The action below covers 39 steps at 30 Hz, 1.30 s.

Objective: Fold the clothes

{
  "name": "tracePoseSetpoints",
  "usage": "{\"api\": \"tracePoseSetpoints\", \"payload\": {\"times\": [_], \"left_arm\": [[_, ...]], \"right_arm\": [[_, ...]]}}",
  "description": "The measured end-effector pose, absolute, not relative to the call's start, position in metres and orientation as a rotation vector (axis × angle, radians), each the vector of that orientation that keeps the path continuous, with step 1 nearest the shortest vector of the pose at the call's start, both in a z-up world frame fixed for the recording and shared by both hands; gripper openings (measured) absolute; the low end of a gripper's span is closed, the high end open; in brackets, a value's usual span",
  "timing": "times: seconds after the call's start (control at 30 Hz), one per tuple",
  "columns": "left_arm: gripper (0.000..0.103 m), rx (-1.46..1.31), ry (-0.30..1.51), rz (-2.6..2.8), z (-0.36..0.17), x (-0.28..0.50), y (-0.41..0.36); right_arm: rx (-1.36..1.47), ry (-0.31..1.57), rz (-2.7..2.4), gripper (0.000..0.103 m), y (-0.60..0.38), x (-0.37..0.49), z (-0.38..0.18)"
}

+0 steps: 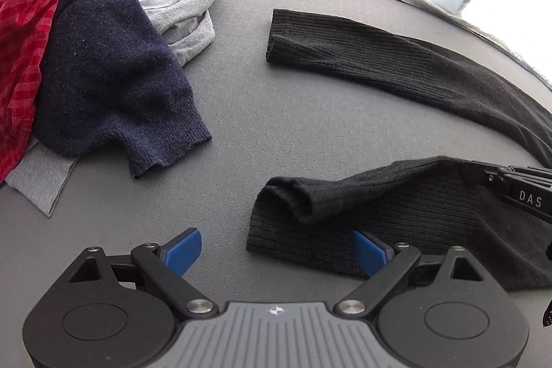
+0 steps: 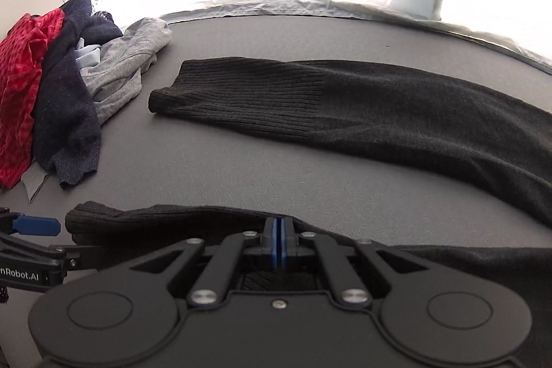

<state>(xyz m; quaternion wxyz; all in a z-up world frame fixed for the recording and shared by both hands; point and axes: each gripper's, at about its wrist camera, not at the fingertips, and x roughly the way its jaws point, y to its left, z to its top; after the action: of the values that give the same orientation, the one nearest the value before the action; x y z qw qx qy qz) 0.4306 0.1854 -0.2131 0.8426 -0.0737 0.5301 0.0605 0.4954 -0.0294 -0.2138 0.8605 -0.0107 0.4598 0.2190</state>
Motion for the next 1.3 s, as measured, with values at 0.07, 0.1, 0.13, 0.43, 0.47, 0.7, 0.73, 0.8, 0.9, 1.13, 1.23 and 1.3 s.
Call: {"api": "tracePoseSetpoints", "payload": {"times": [0.07, 0.1, 0.13, 0.43, 0.47, 0.7, 0.73, 0.8, 0.9, 1.13, 1.23, 1.3], "left_arm": [[0.093, -0.162, 1.121, 0.135, -0.214, 0.431, 0.187], [0.093, -0.165, 1.123, 0.138, -0.215, 0.431, 0.188], [0.093, -0.166, 1.126, 0.141, -0.216, 0.432, 0.188], [0.093, -0.155, 1.148, 0.155, -0.223, 0.441, 0.187], [0.093, -0.150, 1.148, 0.157, -0.224, 0.443, 0.187], [0.093, -0.129, 1.133, 0.160, -0.224, 0.455, 0.180], [0.093, -0.128, 1.132, 0.159, -0.224, 0.456, 0.179], [0.093, -0.126, 1.127, 0.161, -0.224, 0.458, 0.177], [0.093, -0.123, 1.113, 0.159, -0.225, 0.461, 0.175], [0.094, -0.105, 1.093, 0.136, -0.226, 0.469, 0.175], [0.093, -0.109, 1.090, 0.138, -0.228, 0.474, 0.179], [0.093, -0.113, 1.085, 0.142, -0.229, 0.477, 0.180]], "right_arm": [[-0.016, 0.969, 0.465, 0.004, -0.030, 0.491, -0.211], [-0.015, 0.973, 0.470, 0.004, -0.030, 0.488, -0.211], [-0.015, 0.982, 0.475, 0.004, -0.030, 0.483, -0.212], [0.017, 1.007, 0.440, 0.003, -0.026, 0.490, -0.218], [0.026, 1.010, 0.439, 0.003, -0.026, 0.492, -0.219], [0.073, 1.023, 0.428, 0.002, -0.029, 0.495, -0.219], [0.092, 1.030, 0.423, 0.002, -0.031, 0.497, -0.219], [0.140, 1.046, 0.411, 0.002, -0.034, 0.502, -0.220], [0.225, 1.067, 0.384, 0.002, -0.041, 0.511, -0.221], [0.480, 1.088, 0.278, 0.013, -0.073, 0.529, -0.223], [0.719, 1.074, 0.221, 0.018, -0.110, 0.529, -0.226], [1.016, 1.058, 0.150, 0.026, -0.151, 0.522, -0.240]]}}
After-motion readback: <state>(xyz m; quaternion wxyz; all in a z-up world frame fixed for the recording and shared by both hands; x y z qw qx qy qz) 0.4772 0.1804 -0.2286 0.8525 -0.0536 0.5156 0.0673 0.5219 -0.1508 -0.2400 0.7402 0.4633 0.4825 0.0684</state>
